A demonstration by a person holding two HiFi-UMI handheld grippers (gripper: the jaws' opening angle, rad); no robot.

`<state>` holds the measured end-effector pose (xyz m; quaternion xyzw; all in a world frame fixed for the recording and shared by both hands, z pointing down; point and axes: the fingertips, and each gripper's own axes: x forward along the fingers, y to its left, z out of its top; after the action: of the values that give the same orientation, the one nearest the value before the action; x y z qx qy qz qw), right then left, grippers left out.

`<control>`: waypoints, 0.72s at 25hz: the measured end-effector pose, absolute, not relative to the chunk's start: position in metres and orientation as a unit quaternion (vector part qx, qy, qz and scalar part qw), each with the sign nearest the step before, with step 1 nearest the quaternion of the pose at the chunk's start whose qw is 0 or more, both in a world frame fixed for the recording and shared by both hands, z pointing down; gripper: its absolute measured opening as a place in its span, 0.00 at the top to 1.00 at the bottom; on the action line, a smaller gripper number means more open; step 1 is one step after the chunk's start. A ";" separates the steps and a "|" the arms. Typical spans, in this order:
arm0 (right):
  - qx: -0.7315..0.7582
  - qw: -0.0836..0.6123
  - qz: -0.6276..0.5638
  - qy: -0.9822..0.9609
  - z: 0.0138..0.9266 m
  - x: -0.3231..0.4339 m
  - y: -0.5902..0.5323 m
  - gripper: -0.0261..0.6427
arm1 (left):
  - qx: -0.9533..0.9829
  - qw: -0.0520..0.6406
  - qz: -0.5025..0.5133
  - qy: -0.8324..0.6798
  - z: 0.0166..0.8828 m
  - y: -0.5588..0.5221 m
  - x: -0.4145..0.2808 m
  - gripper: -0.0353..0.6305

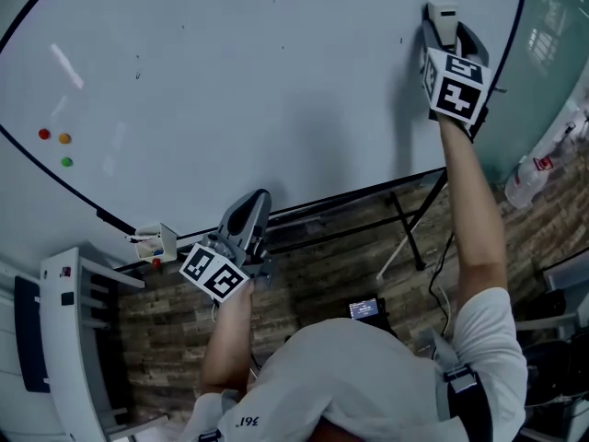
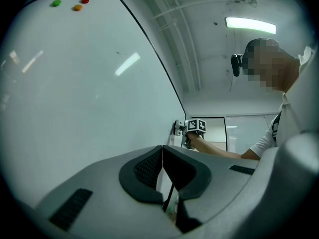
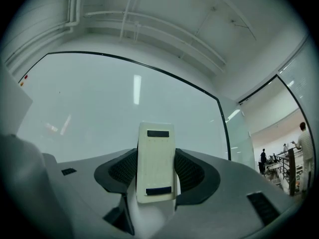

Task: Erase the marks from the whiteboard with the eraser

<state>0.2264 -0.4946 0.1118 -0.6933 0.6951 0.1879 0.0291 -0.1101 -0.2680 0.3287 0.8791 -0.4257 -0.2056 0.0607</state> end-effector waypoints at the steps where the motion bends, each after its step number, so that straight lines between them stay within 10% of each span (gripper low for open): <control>1: -0.690 0.035 0.188 0.698 0.111 0.223 -0.489 0.58 | 0.879 0.061 -0.206 -0.427 0.329 -0.265 -0.114 0.94; 18: -0.548 0.045 0.208 0.809 0.125 -0.009 -0.404 0.59 | 0.868 0.056 -0.212 -0.446 0.329 -0.208 -0.219 0.94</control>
<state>-0.0091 -0.4039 0.1255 -0.5485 0.8086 0.2081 0.0452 -0.2190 -0.2081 0.3289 0.8679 -0.4455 -0.2124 0.0564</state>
